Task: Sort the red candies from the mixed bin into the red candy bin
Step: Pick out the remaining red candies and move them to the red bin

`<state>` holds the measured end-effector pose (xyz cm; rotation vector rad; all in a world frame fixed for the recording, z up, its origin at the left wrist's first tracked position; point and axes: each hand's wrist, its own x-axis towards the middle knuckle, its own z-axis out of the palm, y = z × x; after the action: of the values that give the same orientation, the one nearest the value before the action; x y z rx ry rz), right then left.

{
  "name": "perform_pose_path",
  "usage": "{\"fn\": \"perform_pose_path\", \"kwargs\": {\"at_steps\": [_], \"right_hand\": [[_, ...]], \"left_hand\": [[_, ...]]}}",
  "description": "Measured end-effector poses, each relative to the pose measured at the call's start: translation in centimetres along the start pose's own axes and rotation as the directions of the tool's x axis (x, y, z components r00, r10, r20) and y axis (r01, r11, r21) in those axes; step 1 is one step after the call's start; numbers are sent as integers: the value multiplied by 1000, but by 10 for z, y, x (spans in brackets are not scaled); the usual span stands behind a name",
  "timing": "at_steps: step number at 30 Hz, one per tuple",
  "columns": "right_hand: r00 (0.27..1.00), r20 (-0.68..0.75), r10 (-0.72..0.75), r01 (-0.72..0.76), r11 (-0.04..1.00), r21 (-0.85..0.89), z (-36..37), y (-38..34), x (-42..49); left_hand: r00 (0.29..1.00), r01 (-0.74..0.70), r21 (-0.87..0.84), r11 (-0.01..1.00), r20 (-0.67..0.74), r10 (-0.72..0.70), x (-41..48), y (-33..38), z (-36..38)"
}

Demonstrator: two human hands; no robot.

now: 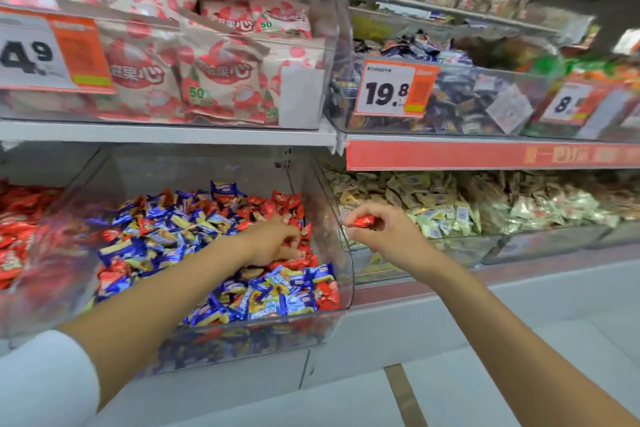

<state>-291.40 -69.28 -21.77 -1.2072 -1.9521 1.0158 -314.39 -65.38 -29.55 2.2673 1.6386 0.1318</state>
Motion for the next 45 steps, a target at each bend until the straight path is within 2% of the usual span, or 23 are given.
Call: {"fn": "perform_pose_path", "kwargs": {"at_steps": [3,9,12,14,15,16,18,20,21,26,29,33,36,40,45], "right_hand": [[1000,-13,1,-1,1000,20,-2,-4,-1],[997,-45,-68,71,996,47,8,-22,1],[993,-28,-110,112,991,67,22,-34,3],[991,3,-135,135,990,34,31,-42,8],[990,10,-143,143,990,11,33,-45,12],[989,7,-148,148,989,-10,34,-46,16],[990,-26,-139,138,990,-41,34,-44,22],[993,-38,-112,110,993,-45,33,-39,26],[995,-27,-98,97,994,-44,34,-37,26],[996,-7,-91,91,995,-38,34,-33,27],[996,-3,-92,92,996,-12,35,-35,28],[995,95,-30,30,1000,4,51,-38,37],[978,205,45,-22,993,-115,72,-29,49],[943,318,103,-10,960,-280,103,-11,66],[824,525,212,104,855,-508,133,0,78]], "left_hand": [[999,-18,-99,995,-49,13,-16,-9,-12],[920,-36,-358,933,-377,-110,-69,-31,-45],[908,-12,-418,908,-384,-165,-79,-34,-56],[927,-10,-448,894,-340,-160,-76,-29,-54],[941,-14,-430,903,-311,-133,-72,-25,-50],[955,-9,-337,941,-282,-92,-67,-22,-44],[988,66,-12,998,-139,-67,-56,-21,-28],[991,127,228,965,20,-134,-52,-23,-19],[987,130,251,959,54,-148,-51,-25,-17],[999,33,70,997,-7,-33,-64,-35,-29],[986,3,-200,980,-162,-36,-80,-39,-46],[922,-33,-338,940,-372,-102,-98,-48,-61],[922,-11,-399,917,-359,-145,-110,-55,-57],[928,26,-389,921,-333,-167,-123,-59,-51],[914,48,-468,882,-335,-227,-137,-66,-53]]}}
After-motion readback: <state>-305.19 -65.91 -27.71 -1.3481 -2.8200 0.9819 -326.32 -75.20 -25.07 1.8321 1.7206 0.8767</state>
